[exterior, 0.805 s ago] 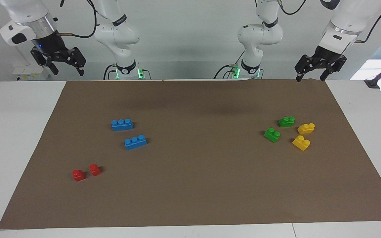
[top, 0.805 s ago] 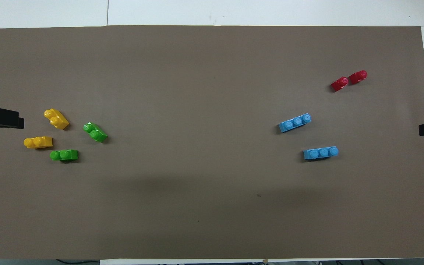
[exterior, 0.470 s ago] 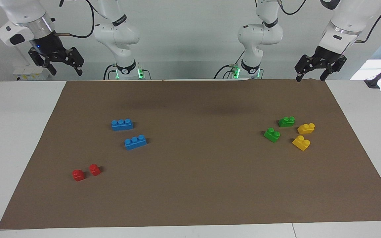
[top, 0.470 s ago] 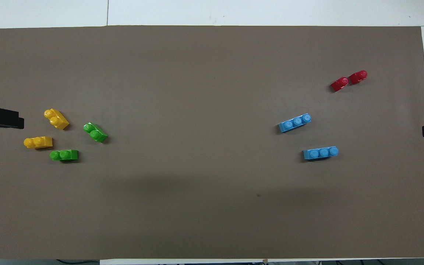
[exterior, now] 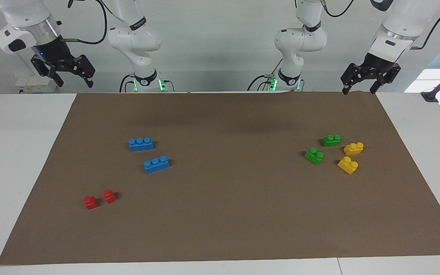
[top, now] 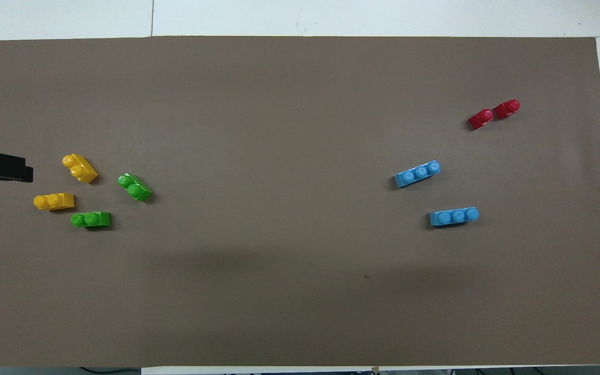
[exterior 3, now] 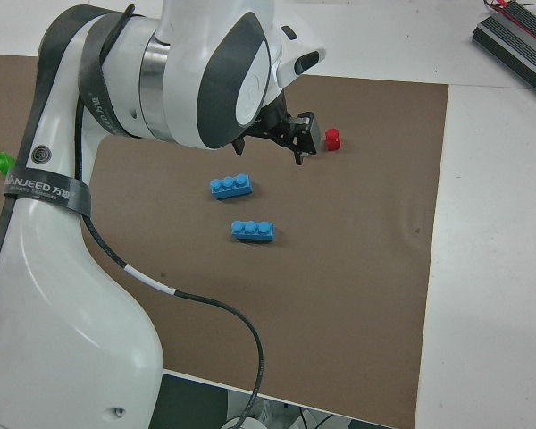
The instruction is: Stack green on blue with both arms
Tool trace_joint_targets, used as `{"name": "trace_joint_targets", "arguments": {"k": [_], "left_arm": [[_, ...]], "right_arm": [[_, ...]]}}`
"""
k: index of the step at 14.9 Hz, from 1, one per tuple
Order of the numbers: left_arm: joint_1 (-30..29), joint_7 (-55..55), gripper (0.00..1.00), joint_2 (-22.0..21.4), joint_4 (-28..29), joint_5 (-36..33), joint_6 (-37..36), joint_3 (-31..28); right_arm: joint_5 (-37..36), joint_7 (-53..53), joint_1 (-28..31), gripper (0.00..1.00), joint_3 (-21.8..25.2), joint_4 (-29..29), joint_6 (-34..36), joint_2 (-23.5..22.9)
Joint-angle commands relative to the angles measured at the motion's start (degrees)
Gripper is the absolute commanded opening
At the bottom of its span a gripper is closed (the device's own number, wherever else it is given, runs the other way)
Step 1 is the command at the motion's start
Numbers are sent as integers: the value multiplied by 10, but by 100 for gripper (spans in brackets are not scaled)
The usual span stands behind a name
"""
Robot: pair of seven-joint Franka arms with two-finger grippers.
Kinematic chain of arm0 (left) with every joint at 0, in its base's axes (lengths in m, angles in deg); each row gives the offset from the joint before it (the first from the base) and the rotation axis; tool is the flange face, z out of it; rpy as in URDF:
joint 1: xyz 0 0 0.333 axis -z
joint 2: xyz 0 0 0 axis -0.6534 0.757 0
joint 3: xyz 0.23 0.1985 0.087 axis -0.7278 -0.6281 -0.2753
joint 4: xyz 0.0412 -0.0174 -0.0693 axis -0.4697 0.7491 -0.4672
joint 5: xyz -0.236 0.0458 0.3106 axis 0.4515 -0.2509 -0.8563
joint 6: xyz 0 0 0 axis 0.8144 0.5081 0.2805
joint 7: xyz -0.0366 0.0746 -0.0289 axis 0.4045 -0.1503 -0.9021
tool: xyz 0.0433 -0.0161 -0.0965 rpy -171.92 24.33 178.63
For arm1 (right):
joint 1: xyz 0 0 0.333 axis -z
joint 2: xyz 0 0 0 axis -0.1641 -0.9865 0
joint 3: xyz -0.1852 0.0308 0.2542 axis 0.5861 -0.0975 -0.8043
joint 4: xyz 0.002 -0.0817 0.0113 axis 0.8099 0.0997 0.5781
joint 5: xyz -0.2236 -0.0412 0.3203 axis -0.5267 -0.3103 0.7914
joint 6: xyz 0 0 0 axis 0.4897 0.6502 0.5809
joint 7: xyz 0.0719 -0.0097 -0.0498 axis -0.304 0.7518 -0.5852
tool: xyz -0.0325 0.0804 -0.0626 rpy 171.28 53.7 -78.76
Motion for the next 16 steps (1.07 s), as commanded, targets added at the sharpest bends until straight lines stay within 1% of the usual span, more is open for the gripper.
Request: {"name": "trace_joint_targets", "arguments": {"k": [1,5,7,9,11,12,14,16], "left_arm": [[-1,1,100,-6,9,-3,0,-2],[-2,-3,100,-22,39,-3,3,-6],[-15,-42,100,-40,77,-3,20,-6],[-17,-111,100,-71,144,-3,75,-6],[-17,-168,100,-105,230,-3,151,-6],[-17,-191,100,-113,263,-3,181,-6],[-17,-246,100,-103,290,-3,209,-6],[-15,-325,100,-87,310,-3,244,-5]], "right_arm": [[-4,-22,11,100,-5,13,-2,9],[-4,-23,11,100,-5,13,-4,12],[-1,-22,11,100,-5,13,-6,12],[2,-22,11,100,-5,13,-5,12],[4,-22,11,100,-5,12,-6,12],[4,-23,11,100,-5,13,-7,12],[4,-18,8,100,-5,13,-11,12],[5,-7,4,100,-5,17,-22,13]]}}
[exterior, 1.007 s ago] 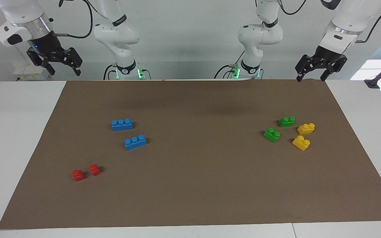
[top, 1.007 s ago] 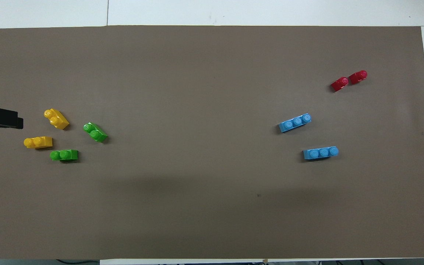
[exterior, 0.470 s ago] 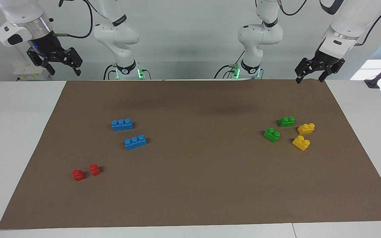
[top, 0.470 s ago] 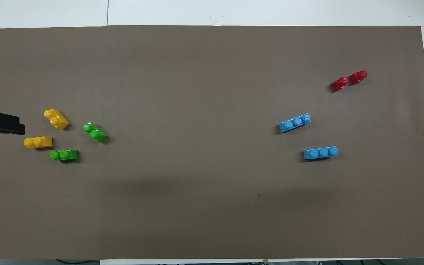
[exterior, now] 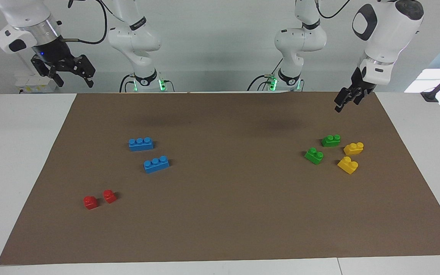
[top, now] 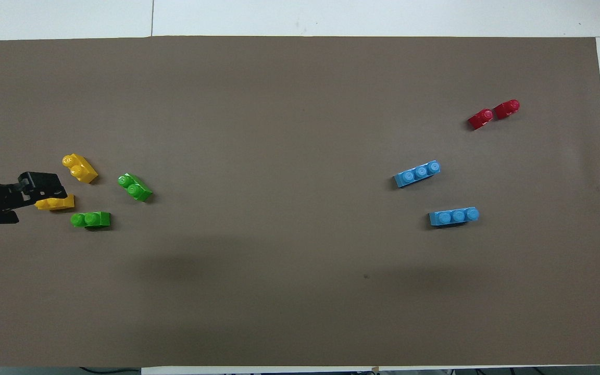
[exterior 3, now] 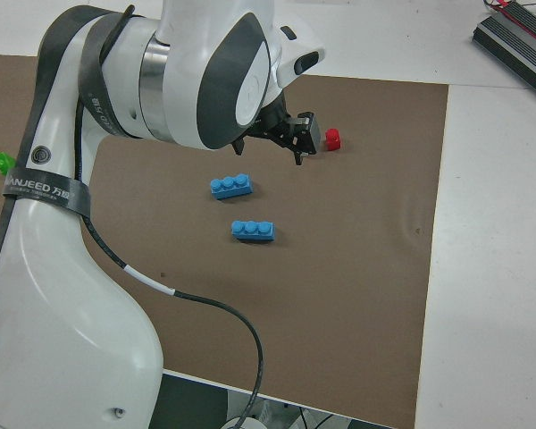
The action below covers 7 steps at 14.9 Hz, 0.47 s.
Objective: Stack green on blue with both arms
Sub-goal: 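Reach the left gripper to the green brick while the right gripper reaches the blue brick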
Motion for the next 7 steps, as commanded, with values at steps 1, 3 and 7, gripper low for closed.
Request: {"name": "trace_joint_targets", "arguments": {"k": [1,3,7], "left_arm": [[3,-114,100,-3,56,-3,78,2],[10,-192,100,21,78,-3,139,4],[32,-254,100,94,77,-3,200,3]], "right_arm": [[3,30,3,100,-6,22,-22,13],[6,119,3,100,-7,28,-31,12],[60,315,7,100,-7,54,-34,4]]}}
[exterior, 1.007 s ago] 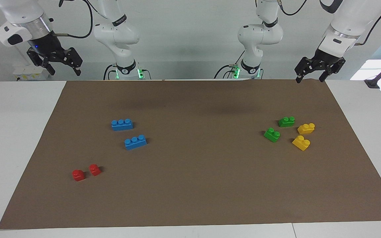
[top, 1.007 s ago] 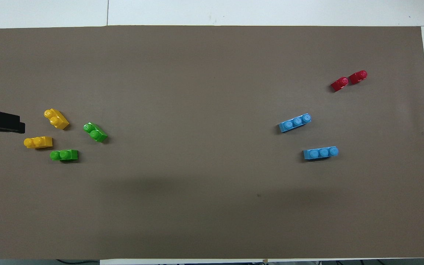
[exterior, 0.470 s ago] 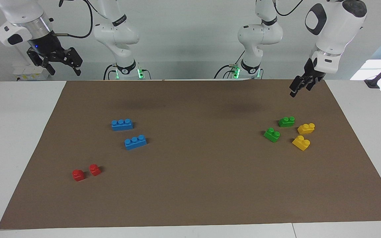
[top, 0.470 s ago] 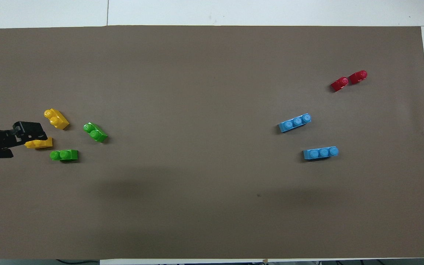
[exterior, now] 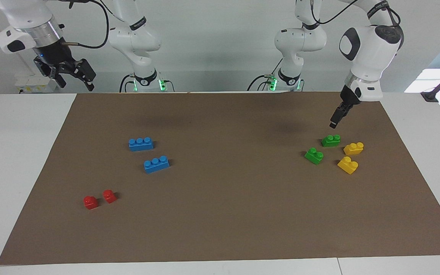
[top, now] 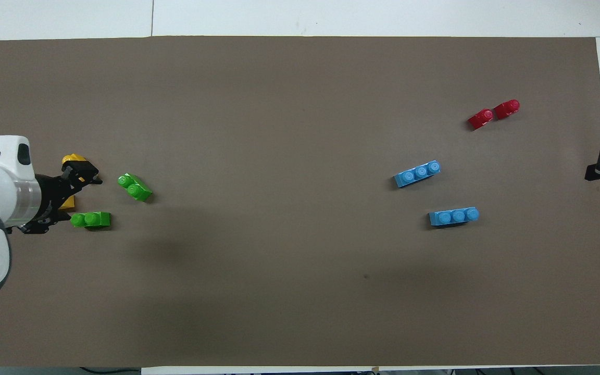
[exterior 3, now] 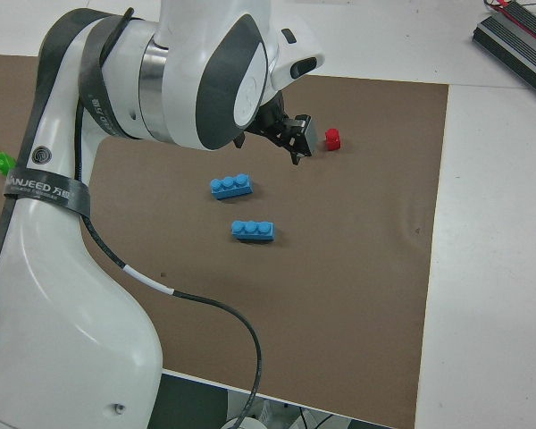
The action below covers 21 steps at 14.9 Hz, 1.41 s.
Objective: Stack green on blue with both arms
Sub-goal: 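Reach the left gripper to the green brick while the right gripper reaches the blue brick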
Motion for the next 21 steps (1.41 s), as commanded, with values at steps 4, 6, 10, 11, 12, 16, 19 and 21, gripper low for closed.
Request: {"name": "trace_joint_targets", "arguments": {"k": [4,6,10,11,12,16,19,21], "left_arm": [[10,-34,100,76,-3,-3,67,-5],[10,-35,100,97,-4,-3,78,-5],[9,-51,100,118,-4,-3,115,-5],[9,-52,100,122,-4,-3,125,-4],[10,-59,100,131,-4,-3,139,-4],[10,-62,100,148,-4,-3,156,-4],[10,-63,100,162,-4,-3,166,-4],[10,-70,100,168,-4,-3,166,-4]], "right_arm": [[51,311,5,99,-3,62,-59,-17],[64,401,3,99,-4,63,-86,-43],[108,463,-6,97,-4,60,-132,-97],[132,467,-7,97,-5,60,-140,-113],[145,467,-7,97,-7,59,-154,-127],[152,410,-35,97,-17,55,-194,-185],[162,324,-41,97,-18,45,-219,-229],[160,310,-53,97,-18,44,-220,-240]]}}
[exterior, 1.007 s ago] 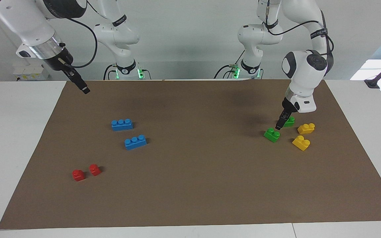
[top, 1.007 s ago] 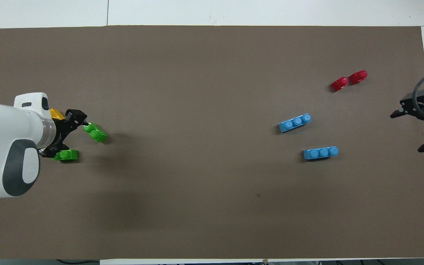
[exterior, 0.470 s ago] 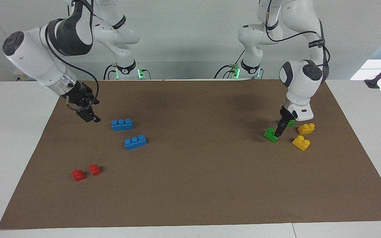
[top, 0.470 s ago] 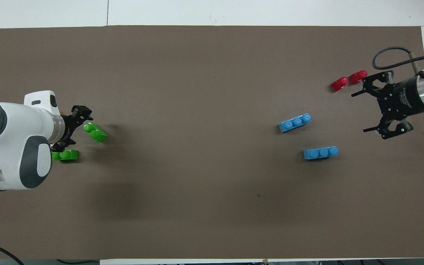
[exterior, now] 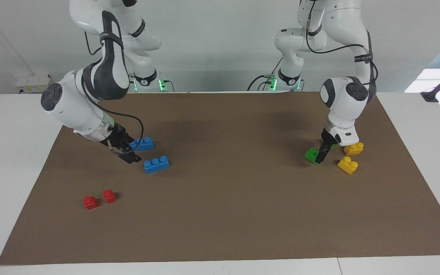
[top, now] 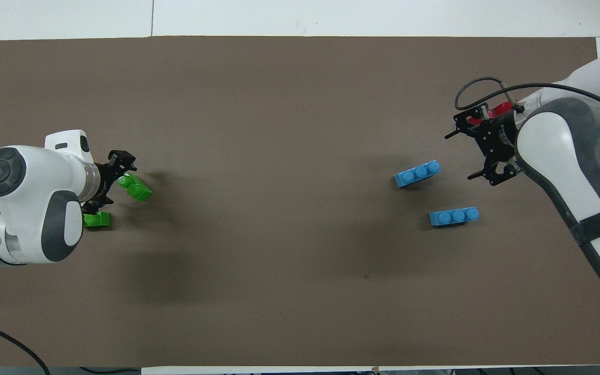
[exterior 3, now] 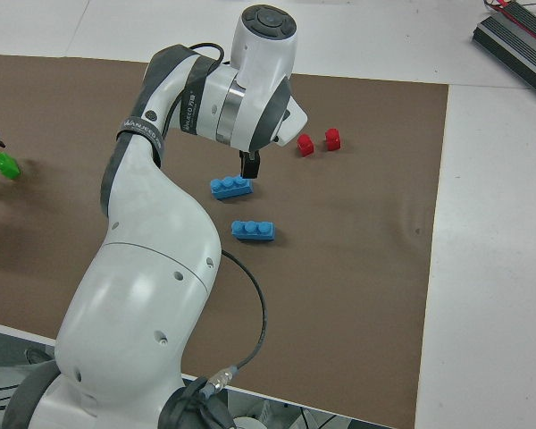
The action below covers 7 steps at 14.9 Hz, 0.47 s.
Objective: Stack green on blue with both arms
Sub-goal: 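Reach the left gripper to the green brick while the right gripper reaches the blue brick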
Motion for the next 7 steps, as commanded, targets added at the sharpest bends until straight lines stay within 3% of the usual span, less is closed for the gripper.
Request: {"name": "trace_joint_targets", "arguments": {"k": [1,5,7], "left_arm": [[5,-19,100,14,-3,-3,13,-4],[5,-19,98,31,-8,18,24,-4],[5,-19,90,36,-13,18,28,-3]], "right_arm": [[13,-34,-5,97,-2,-15,-3,-22],[48,-31,-9,97,-2,-15,-35,-52],[49,-27,-9,97,-2,-13,-54,-65]]}}
